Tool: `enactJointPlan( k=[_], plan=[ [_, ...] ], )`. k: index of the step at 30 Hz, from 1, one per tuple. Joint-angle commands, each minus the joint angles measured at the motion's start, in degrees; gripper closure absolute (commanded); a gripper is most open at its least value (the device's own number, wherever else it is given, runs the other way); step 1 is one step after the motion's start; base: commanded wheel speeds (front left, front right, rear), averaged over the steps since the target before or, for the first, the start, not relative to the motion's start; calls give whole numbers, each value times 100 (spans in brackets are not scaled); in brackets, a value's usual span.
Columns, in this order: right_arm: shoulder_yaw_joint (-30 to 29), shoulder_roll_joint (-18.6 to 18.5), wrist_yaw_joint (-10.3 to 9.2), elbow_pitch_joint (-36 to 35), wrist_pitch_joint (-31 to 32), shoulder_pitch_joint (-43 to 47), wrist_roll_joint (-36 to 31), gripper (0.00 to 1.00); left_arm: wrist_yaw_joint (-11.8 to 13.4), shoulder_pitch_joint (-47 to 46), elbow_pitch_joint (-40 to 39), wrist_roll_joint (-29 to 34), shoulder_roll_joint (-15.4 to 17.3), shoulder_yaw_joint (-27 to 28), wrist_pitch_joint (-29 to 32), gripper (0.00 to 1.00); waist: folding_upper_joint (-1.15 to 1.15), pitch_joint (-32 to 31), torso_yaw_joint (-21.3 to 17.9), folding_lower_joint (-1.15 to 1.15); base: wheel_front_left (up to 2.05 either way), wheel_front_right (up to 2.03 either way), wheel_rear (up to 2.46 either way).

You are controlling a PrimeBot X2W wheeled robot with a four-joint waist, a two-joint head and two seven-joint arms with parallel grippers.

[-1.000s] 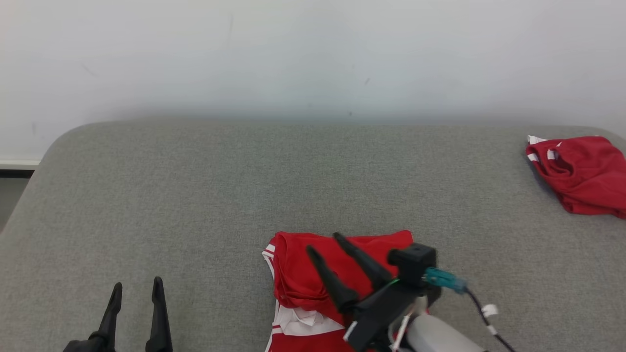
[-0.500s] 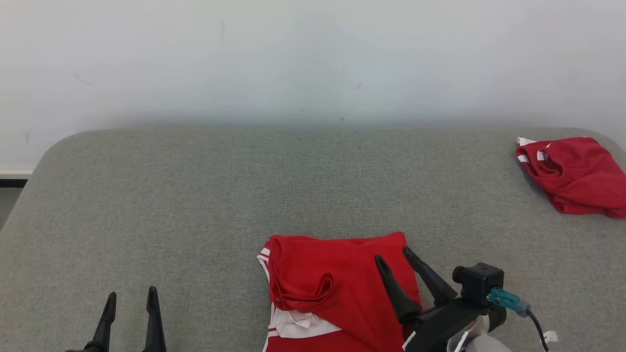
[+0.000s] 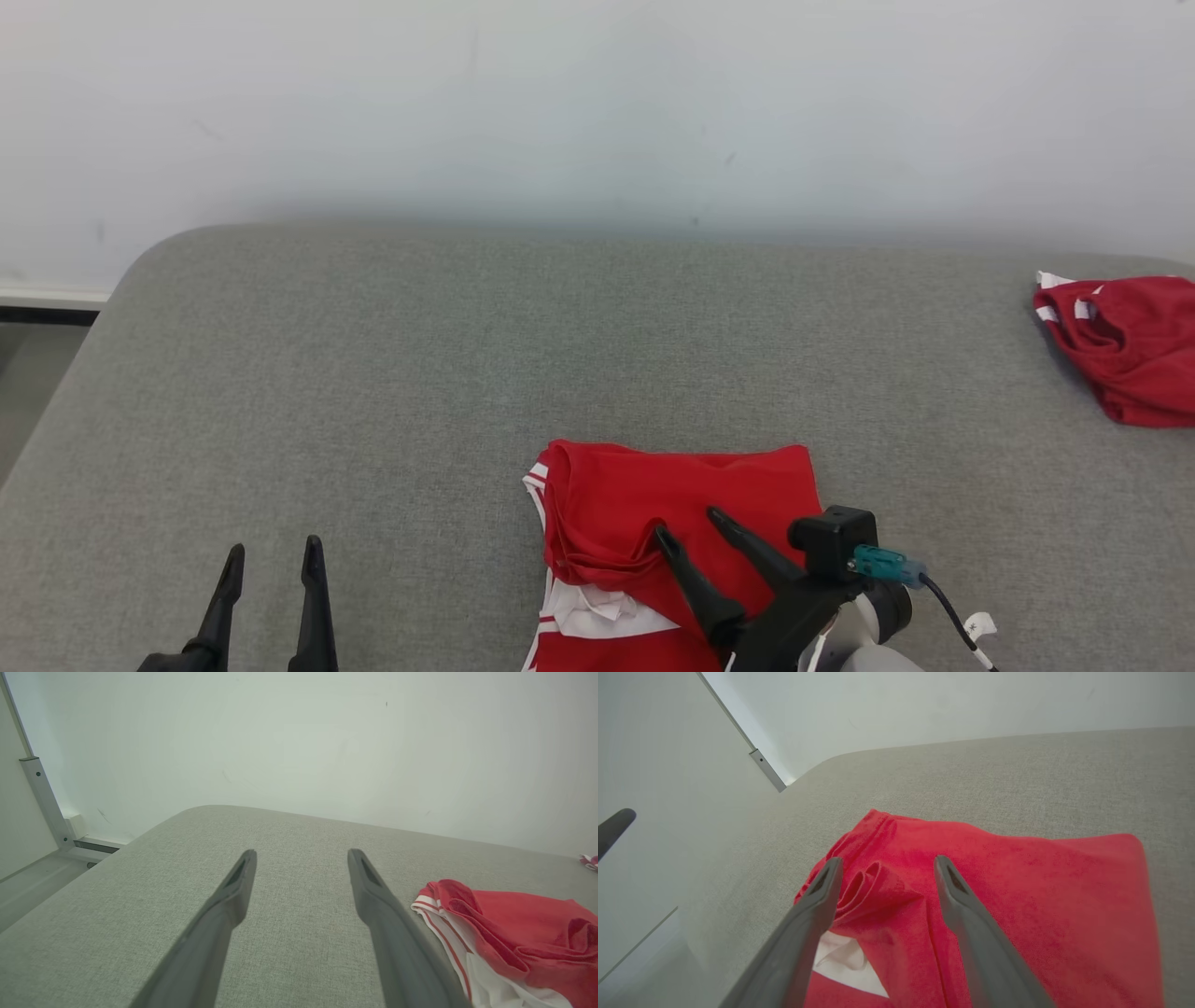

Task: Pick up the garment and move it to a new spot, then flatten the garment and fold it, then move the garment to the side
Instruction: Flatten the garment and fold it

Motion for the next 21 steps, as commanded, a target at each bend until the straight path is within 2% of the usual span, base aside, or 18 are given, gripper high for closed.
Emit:
enactJointPlan(
  k=[1, 2, 3, 5, 6, 13, 21],
  plan=[
    [16, 51, -17, 57, 22, -60, -25, 0, -7, -66, -3, -37, -7, -7, -18, 0, 0, 46, 53, 0, 0, 0, 0],
    [22, 66, -17, 123, 41, -102, -50, 29, -8, -73, -6, -52, -8, -14, -18, 0, 0, 63, 70, 0, 0, 0, 0],
    [42, 83, -17, 202, 68, -138, -64, 51, -8, -73, -9, -67, -8, -18, -18, 0, 0, 77, 80, 0, 0, 0, 0],
    [89, 141, -17, 344, 109, -200, -79, 87, -8, -70, -11, -84, -7, -14, -18, 0, 0, 97, 91, 0, 0, 0, 0],
    [119, 170, -17, 405, 116, -236, -85, 100, -8, -71, -10, -83, -8, -15, -18, 0, 0, 105, 96, 0, 0, 0, 0],
    [283, 307, -17, 527, -51, -367, 13, 100, -9, -83, 15, -86, -8, -2, -18, 0, 0, 94, 118, 0, 0, 0, 0],
    [576, 274, -17, -195, -28, 100, 282, 100, -9, -11, -13, -111, -8, 11, -18, 0, 0, 62, 95, 0, 0, 0, 0]
  ],
)
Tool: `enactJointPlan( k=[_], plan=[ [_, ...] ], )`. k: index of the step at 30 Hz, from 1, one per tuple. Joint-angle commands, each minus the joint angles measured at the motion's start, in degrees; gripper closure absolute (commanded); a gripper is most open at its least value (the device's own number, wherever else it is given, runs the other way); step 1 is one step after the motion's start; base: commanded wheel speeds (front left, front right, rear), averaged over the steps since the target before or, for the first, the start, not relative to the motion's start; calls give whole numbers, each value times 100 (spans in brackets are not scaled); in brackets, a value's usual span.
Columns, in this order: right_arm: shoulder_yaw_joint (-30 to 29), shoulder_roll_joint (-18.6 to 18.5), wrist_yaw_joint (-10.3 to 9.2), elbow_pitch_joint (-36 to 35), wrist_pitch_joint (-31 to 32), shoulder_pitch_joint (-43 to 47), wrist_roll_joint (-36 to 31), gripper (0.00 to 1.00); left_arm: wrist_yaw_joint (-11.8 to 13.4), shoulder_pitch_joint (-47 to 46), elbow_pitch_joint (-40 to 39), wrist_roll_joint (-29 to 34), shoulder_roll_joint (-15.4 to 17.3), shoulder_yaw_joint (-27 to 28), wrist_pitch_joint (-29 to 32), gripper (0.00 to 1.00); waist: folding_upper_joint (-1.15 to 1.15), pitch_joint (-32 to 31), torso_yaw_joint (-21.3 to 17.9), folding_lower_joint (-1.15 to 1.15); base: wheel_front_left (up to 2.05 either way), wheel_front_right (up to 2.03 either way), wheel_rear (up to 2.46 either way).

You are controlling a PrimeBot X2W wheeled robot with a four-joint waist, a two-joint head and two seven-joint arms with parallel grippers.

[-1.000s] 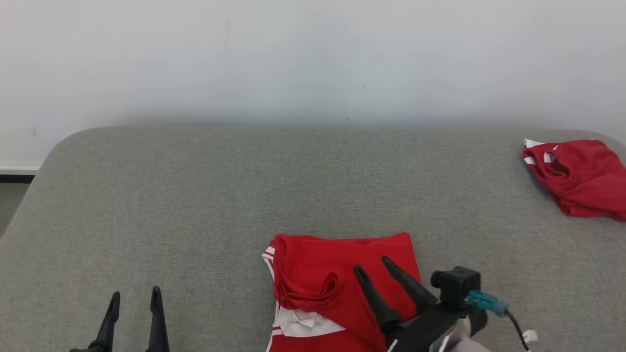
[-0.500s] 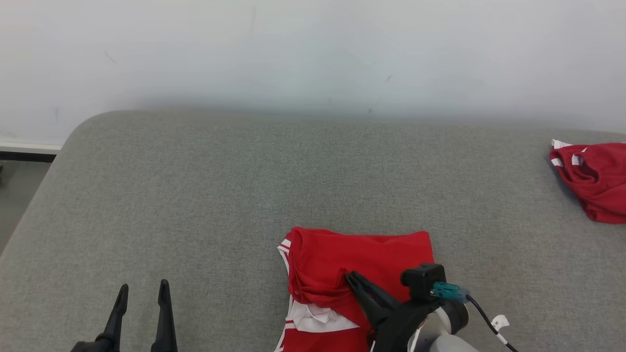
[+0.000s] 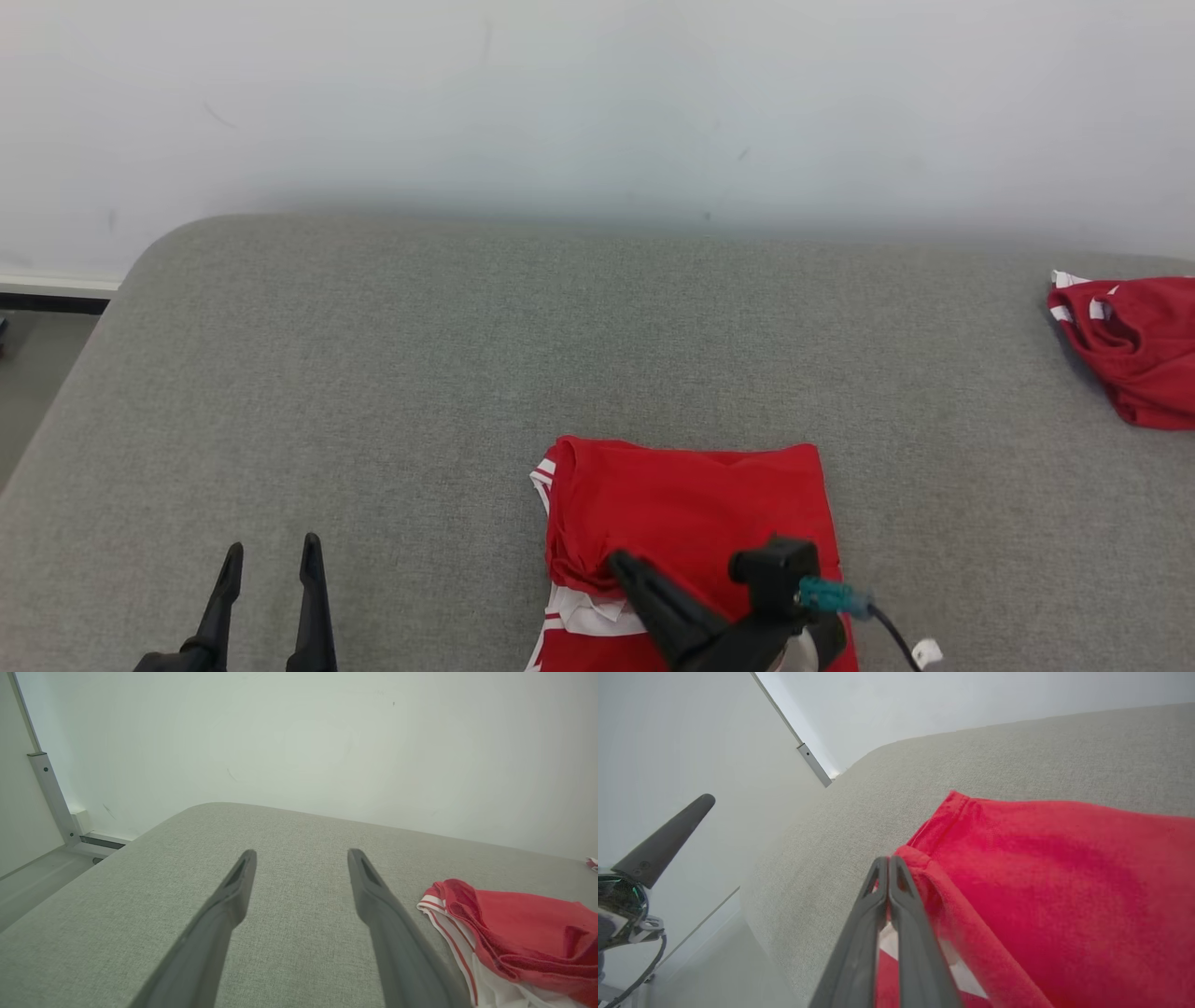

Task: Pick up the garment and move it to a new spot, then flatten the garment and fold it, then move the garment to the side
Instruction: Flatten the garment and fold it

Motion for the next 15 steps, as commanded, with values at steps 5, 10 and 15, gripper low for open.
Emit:
enactJointPlan(
  k=[5, 10, 15],
  plan=[
    [306, 49, -16, -531, 171, 411, 389, 0, 5, 33, -18, -78, -9, 3, -18, 0, 0, 23, -62, 0, 0, 0, 0],
    [295, -96, -16, -799, 12, 474, 436, 0, 11, 39, -20, -51, -9, 20, -18, 0, 0, 6, -131, 0, 0, 0, 0],
    [21, -236, -16, -947, -225, 476, 372, 0, 10, 77, -33, -4, -9, 68, -18, 0, 0, -34, -196, 0, 0, 0, 0]
  ],
)
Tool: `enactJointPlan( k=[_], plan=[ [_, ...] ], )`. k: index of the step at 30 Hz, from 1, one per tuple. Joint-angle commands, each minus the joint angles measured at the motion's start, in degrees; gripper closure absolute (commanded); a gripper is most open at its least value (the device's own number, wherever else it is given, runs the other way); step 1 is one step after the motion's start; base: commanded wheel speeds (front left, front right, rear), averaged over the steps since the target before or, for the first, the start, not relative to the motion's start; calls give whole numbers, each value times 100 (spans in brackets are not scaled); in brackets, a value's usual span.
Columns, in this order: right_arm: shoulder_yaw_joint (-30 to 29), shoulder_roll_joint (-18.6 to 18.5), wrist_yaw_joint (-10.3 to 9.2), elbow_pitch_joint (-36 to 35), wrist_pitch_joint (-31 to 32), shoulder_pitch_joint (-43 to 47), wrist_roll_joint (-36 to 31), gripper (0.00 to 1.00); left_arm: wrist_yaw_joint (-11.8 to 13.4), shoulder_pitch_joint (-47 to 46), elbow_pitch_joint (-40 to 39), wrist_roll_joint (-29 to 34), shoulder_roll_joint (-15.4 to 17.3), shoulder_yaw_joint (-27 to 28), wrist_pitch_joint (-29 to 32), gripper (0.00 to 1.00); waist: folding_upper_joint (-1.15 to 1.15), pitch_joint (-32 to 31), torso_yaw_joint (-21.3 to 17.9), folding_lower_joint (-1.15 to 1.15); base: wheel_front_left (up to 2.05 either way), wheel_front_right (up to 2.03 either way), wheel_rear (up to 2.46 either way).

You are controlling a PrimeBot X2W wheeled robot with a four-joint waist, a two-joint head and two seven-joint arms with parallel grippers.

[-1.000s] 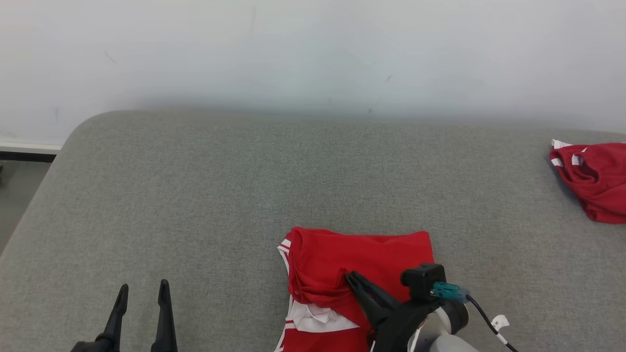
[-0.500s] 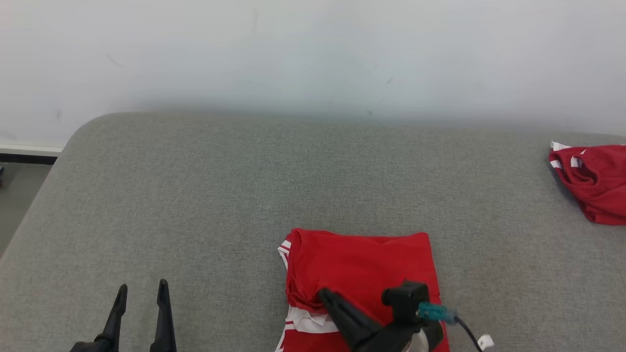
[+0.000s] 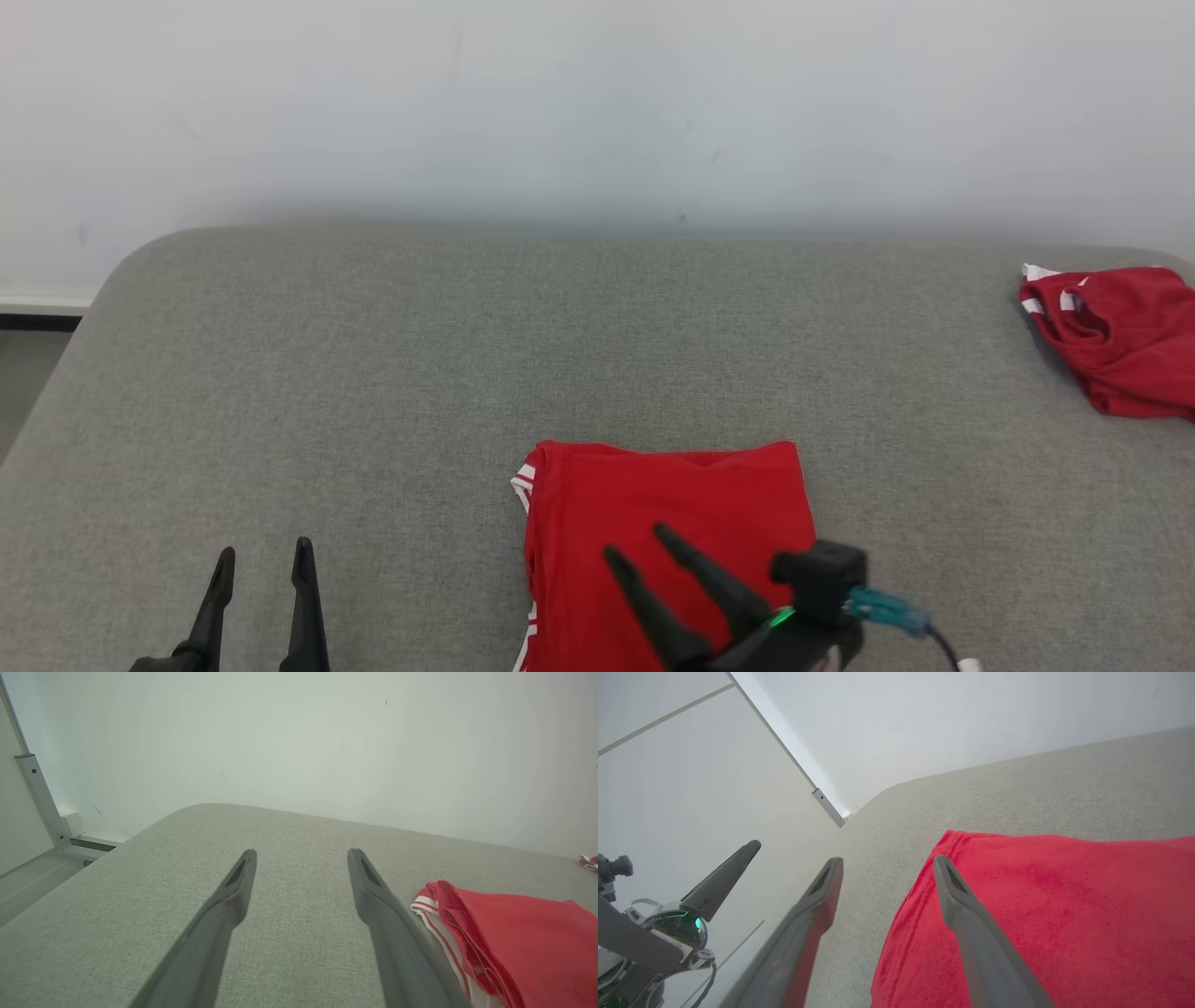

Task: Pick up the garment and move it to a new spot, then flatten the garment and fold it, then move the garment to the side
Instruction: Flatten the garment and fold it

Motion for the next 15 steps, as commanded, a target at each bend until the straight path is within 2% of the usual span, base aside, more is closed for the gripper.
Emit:
enactJointPlan(
  k=[1, 6, 15],
  plan=[
    [-131, -51, -16, -37, -110, 44, -61, 0, 7, 58, -26, 4, -9, 27, -18, 0, 0, -33, -38, 0, 0, 0, 0],
    [-758, -161, -17, -58, -442, 118, -351, 0, 6, 121, -39, 42, -9, 54, -18, 0, 0, -101, -119, 0, 0, 0, 0],
    [-2204, -87, -17, -127, -689, 409, -1178, 0, 5, 206, -106, 124, -9, 136, -18, 0, 0, -174, -314, 0, 0, 0, 0]
  ],
)
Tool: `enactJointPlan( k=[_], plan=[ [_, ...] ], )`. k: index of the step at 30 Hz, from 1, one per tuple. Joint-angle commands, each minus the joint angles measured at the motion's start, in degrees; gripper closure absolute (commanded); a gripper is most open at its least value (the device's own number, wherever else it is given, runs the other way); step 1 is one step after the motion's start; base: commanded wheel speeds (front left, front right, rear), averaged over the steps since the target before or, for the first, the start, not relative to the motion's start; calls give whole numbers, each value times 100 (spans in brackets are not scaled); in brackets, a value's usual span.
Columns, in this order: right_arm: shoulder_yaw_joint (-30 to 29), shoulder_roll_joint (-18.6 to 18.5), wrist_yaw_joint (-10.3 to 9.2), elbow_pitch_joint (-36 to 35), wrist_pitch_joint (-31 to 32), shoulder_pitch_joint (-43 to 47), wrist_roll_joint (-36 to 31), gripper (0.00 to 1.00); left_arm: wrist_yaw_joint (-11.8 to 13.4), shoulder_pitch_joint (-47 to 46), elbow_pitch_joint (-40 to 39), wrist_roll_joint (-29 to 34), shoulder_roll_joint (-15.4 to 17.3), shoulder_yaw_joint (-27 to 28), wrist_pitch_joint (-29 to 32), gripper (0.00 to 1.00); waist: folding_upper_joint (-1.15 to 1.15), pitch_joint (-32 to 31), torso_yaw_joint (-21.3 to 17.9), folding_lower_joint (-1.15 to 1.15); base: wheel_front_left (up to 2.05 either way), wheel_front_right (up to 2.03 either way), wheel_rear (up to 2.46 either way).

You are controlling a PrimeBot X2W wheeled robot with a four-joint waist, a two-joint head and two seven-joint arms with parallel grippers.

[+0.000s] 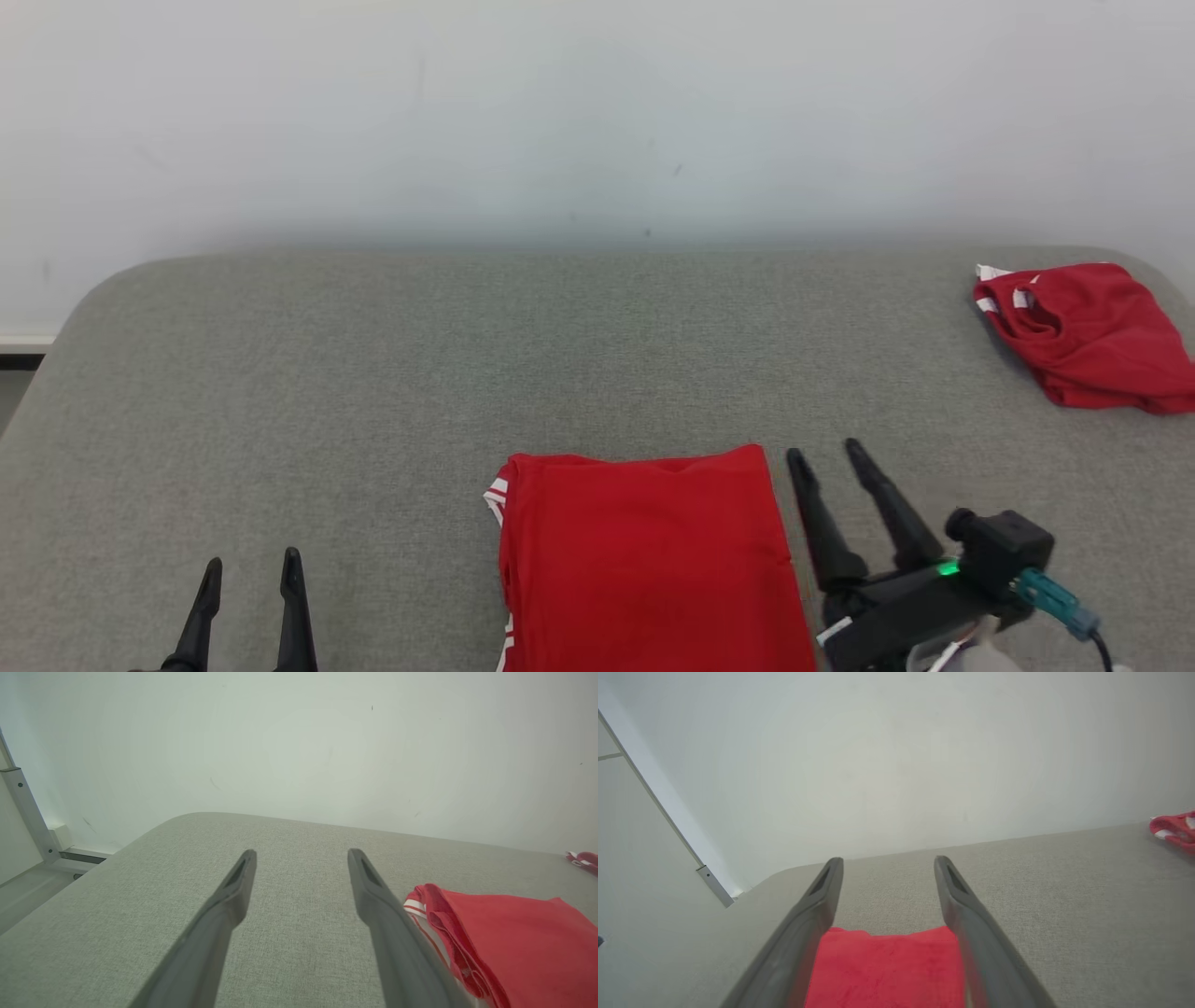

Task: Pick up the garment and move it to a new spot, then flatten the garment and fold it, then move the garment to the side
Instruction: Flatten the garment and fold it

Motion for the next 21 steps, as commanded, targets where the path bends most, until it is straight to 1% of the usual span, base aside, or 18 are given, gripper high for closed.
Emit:
enactJointPlan(
  k=[1, 3, 4, 11, 15, 21],
  plan=[
    [-172, 12, -17, -46, -29, 116, -224, 0, 4, 79, -18, 40, -9, 16, -18, 0, 0, -22, -66, 0, 0, 0, 0],
    [-574, 94, -17, -129, -57, 283, -598, 0, 3, 97, -40, 98, -9, 45, -18, 0, 0, -38, -143, 0, 0, 0, 0],
    [-700, 138, -16, -161, -55, 347, -679, 0, 2, 106, -45, 119, -9, 51, -18, 0, 0, -43, -166, 0, 0, 0, 0],
    [-1376, 380, -17, -376, -58, 763, -1160, 0, -2, 126, -71, 180, -10, 101, -18, 0, 0, -70, -334, 0, 0, 0, 0],
    [-1538, 465, -16, -511, -59, 956, -1334, 0, -4, 164, -55, 282, -1, 97, -18, 0, 0, -81, -414, 0, 0, 0, 0],
    [-1629, 549, -17, -592, -59, 1147, -1450, 0, -9, 212, -89, 369, 28, -5, -18, 0, 0, -82, -488, 0, 0, 0, 0]
  ],
)
